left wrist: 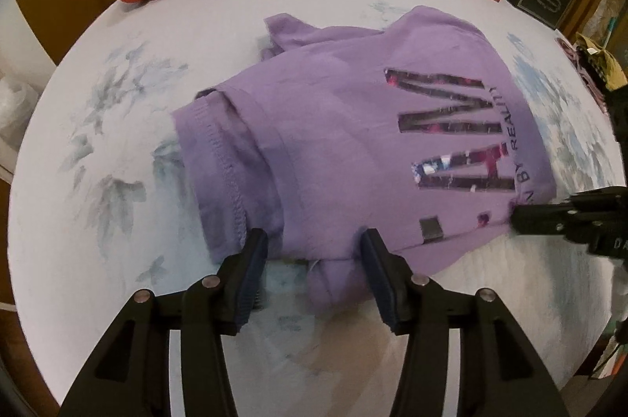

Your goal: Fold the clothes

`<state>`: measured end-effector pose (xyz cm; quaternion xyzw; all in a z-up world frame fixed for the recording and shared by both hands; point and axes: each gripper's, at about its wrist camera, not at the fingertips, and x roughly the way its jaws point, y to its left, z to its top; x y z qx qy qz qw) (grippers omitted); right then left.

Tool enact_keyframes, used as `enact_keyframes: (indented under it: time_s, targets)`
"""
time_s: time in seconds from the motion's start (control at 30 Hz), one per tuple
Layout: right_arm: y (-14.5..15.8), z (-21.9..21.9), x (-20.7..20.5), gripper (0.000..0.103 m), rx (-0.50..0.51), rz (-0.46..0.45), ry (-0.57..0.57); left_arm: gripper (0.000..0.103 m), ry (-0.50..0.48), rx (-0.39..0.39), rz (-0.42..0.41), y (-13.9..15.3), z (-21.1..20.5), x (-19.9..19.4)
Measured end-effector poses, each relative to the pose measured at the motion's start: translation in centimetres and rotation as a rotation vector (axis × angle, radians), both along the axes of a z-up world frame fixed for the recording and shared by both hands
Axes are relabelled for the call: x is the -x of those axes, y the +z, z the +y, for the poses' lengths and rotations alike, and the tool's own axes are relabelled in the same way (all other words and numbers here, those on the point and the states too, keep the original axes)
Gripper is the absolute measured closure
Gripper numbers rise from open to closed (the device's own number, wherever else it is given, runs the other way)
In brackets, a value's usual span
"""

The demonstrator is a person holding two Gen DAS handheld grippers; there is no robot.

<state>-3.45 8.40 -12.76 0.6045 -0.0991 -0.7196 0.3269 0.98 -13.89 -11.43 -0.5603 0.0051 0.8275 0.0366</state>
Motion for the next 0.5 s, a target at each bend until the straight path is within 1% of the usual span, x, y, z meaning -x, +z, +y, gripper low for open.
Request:
enact_keyframes:
  time_s: [0.07, 0.1, 0.13, 0.2, 0.27, 0.33, 0.4, 0.43, 0.47, 0.5]
  targets:
    - [0.4, 1.0, -0.4, 0.099, -0.026, 0.011, -0.012, 0.048, 0.025, -0.009, -0.008, 0.5, -0.8, -0.4]
    - [1.0, 1.7, -0.7, 0.099, -0.015, 0.025, -0.018, 0.048, 0.035, -0.027, 0.000, 1.0, -1.1, -0.6]
    - [1.6, 2.7, -0.8, 0.099, 0.009, 0.040, -0.026, 0.048, 0.042, -0.019, 0.026, 1.7, -1.2, -0.6]
    - [2.6, 3.9, -0.7, 0.099, 0.027, 0.081, -0.053, 0.048, 0.055, 0.000, 0.081, 3.1, -1.4, -0.6]
    - [3.0, 4.1, -0.1, 0.099, 0.028, 0.112, -0.083, 0.048, 0.061, 0.020, 0.098, 3.2, -1.6, 0.4]
    - [2.5, 3.8, 0.5, 0.099, 0.012, 0.109, -0.099, 0.048, 0.064, 0.053, 0.086, 2.3, -1.6, 1.3]
    - [1.7, 3.5, 0.7, 0.099, -0.021, 0.094, -0.095, 0.048, 0.066, 0.074, 0.053, 1.0, -2.1, 1.8]
    - [1.1, 3.3, 0.8, 0.099, -0.043, 0.079, -0.088, 0.048, 0.067, 0.070, 0.041, 0.6, -2.3, 1.8]
    - [0.8, 3.4, 0.7, 0.101, -0.054, 0.072, -0.085, 0.048, 0.067, 0.065, 0.029, 0.3, -2.4, 1.8]
    - [0.7, 3.6, 0.6, 0.101, -0.052, 0.068, -0.090, 0.047, 0.076, 0.052, 0.026, 0.3, -2.7, 1.8]
